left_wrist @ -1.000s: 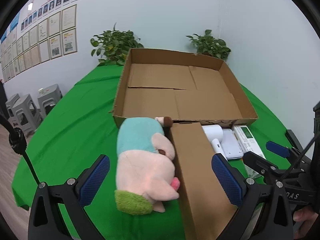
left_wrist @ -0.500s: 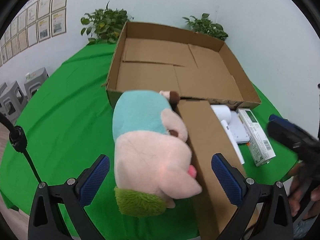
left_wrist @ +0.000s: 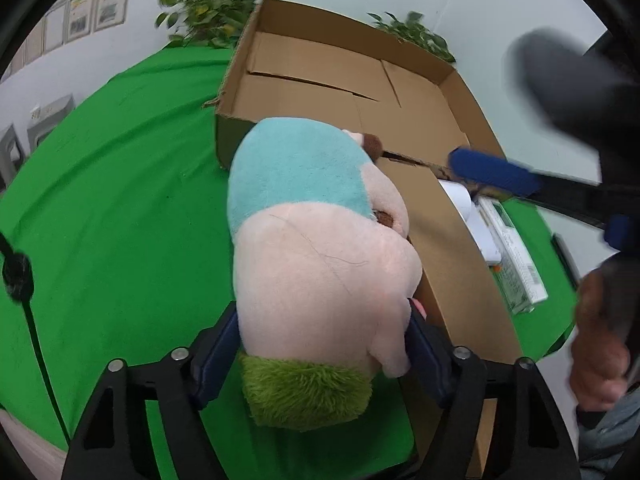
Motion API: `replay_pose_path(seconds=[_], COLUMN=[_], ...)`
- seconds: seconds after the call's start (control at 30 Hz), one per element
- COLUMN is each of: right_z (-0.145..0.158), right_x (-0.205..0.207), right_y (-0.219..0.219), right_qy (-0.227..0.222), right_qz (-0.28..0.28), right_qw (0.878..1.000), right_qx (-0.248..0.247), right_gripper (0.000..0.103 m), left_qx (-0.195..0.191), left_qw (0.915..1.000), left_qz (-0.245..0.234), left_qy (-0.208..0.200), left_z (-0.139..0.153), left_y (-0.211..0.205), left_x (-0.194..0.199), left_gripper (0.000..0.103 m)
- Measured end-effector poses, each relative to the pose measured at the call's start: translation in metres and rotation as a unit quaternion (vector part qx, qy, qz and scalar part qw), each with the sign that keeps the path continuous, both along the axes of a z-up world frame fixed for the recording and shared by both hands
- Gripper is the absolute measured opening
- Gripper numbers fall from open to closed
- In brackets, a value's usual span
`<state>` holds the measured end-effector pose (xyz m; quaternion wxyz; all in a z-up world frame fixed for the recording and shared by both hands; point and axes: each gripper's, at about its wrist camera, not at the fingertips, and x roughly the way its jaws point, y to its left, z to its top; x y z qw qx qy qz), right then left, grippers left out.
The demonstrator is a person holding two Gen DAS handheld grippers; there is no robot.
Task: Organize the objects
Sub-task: 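Grasp the plush pig with the left gripper and lift it, then carry the plush pig with the left gripper over the cardboard tray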
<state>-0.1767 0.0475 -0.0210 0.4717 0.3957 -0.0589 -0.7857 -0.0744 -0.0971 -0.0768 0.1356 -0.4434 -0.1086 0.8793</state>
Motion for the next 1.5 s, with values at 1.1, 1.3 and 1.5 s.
replay_pose_path(seconds=[1.1, 1.3, 1.5], right_z=[-0.028, 0.046, 0.150], right_x=[-0.008, -0.025, -0.050], right_y=[-0.021, -0.008, 0.004], right_qy=[-0.034, 0.062, 0.175], right_qz=[-0.047, -0.068, -0.099], right_qw=[0.994, 0.995, 0.980], right_qx=[0.092, 0.050, 0.010], right_gripper=[0.070, 0.068, 0.067], left_qx=[-0.094, -0.120, -0.119], left_qw=[0.9924, 0.9742, 0.9487], left_qz=[-0.014, -0.023, -0.029], left_qy=[0.079, 0.190, 0.292], left_z=[0.047, 0.124, 0.208], left_y=[0.014, 0.037, 0.056], left_x=[0.023, -0.009, -0.056], left_gripper=[0.053, 0.054, 0.054])
